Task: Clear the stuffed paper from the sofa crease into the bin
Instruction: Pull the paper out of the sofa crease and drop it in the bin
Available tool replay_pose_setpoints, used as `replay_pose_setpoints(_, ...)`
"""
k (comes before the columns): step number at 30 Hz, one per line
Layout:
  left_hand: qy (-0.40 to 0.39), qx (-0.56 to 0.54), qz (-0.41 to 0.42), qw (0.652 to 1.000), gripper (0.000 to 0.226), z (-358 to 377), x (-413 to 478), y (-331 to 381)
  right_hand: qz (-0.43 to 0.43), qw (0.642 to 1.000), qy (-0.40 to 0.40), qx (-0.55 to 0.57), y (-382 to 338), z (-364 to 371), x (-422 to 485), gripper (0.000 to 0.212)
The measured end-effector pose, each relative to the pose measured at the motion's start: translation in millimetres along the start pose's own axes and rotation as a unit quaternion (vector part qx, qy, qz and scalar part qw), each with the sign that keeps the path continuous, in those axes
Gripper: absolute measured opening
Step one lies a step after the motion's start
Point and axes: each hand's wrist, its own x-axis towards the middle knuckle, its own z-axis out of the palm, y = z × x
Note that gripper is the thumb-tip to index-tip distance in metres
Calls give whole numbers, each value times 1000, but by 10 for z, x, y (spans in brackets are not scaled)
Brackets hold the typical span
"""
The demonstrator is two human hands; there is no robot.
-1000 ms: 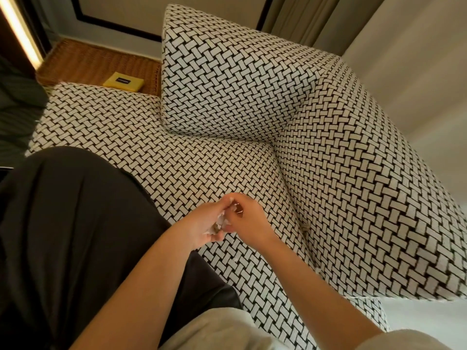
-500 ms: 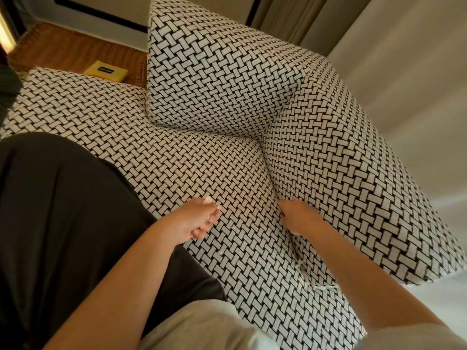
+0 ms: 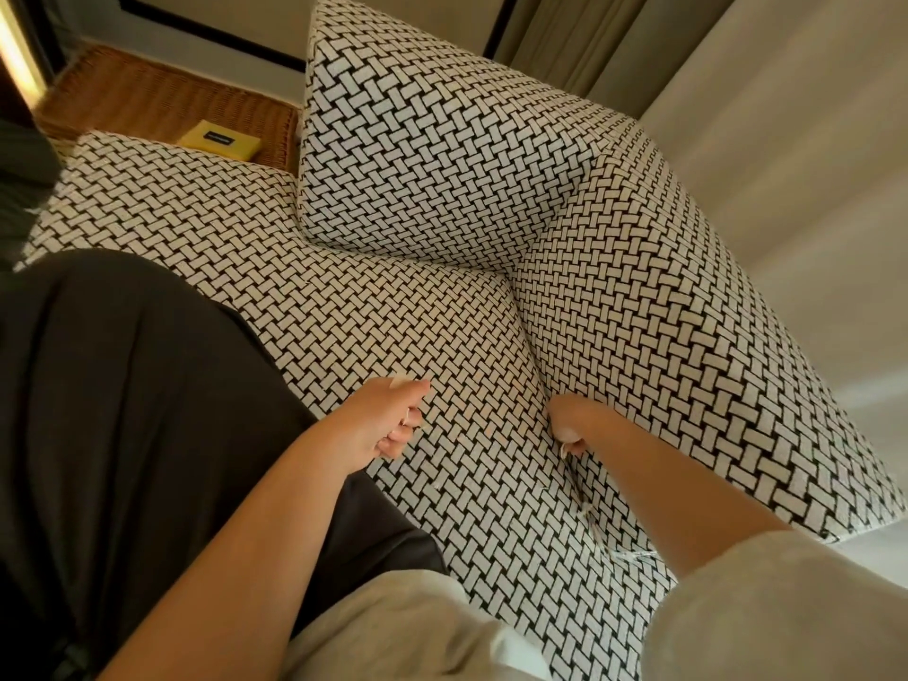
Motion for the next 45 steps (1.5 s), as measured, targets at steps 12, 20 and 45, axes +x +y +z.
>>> replay_pose_setpoints(12,58,-96,50,992,29,13,-212,56,-206,922,62,323,-105,-136,-560,12)
replay_pose_setpoints(20,63,-199,115,971,36,-374,-678,306,-346,790,37,505,-934,-457,-1185,17)
replay_pose_setpoints(45,316,-286,176,887,51,-2959,-1715,269,-599,754,22,268,-4475,-595,-2226,54)
